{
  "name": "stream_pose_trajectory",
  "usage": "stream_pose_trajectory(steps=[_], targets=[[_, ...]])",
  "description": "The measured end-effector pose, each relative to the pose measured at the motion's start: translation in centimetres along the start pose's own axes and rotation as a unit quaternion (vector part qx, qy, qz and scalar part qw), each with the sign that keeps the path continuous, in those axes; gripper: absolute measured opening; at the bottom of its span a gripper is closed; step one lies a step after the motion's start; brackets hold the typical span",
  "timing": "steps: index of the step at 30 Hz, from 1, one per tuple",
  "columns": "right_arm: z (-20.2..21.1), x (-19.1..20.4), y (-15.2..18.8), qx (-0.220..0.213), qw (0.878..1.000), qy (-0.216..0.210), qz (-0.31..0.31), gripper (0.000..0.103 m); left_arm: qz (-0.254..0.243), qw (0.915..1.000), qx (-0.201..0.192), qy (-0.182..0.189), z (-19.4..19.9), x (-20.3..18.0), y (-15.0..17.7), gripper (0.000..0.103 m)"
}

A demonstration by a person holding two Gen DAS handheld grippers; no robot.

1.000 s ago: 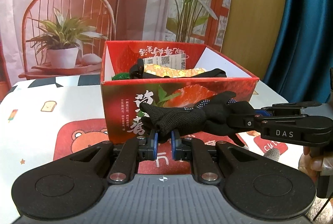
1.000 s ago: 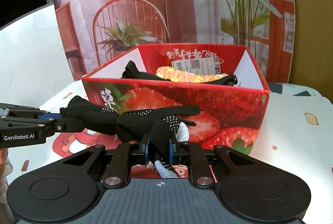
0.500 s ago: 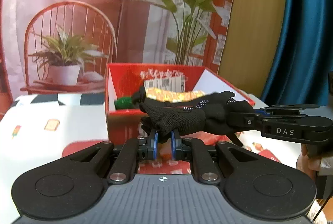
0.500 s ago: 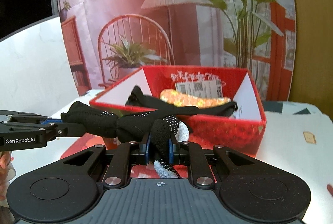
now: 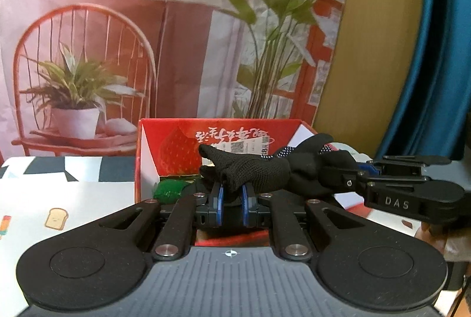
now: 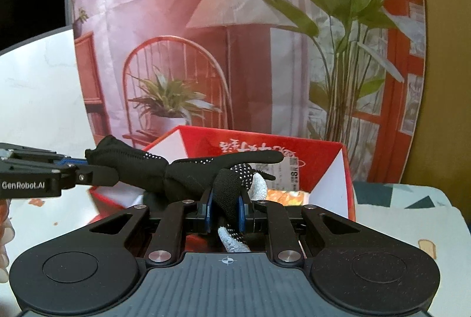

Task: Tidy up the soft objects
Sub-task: 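Carry the black gloves over the box and open both grippers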

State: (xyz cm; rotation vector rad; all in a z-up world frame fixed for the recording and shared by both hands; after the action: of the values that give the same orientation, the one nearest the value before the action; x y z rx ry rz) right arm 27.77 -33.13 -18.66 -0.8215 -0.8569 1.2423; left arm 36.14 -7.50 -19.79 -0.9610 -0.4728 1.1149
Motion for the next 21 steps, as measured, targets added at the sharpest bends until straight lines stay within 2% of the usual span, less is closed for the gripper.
stream_pose_trajectory(steps=[8, 14, 18, 19, 21], targets=[[-4.8, -1.7, -0.3, 0.026, 1.000, 0.011, -0.007, 0.015, 0.003, 0.9994, 0.031, -0.015, -4.5, 1.4, -0.4, 0.014], [-7.0, -2.0, -0.3, 0.036, 0.999, 0.025, 0.004, 0.015, -0.007, 0.9989, 0.041, -0.024, -6.1, 1.9, -0.4, 0.014], [-7.7, -2.4, 0.0, 0.048, 0.998, 0.029, 0.002, 0.018, -0.015, 0.9982, 0.042, -0.039, -6.6, 2.0, -0.5, 0.019], [-7.8, -2.4, 0.1, 0.052, 0.998, 0.031, 0.001, 0.020, -0.021, 0.9977, 0.043, -0.047, -6.7, 2.0, -0.6, 0.022], [-7.7, -2.6, 0.3, 0.052, 0.998, 0.037, 0.000, 0.023, -0.036, 0.9964, 0.046, -0.062, -6.6, 2.0, -0.7, 0.047]])
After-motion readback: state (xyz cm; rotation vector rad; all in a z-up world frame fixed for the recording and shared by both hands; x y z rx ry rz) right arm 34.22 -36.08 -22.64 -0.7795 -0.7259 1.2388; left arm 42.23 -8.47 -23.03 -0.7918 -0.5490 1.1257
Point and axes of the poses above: each gripper's, at about its wrist camera, not at the fingertips, and z roughly against the way its jaws point, x to its left, y to its underside, the point moved 7 cm from there along -z, roughly the way its jaws point
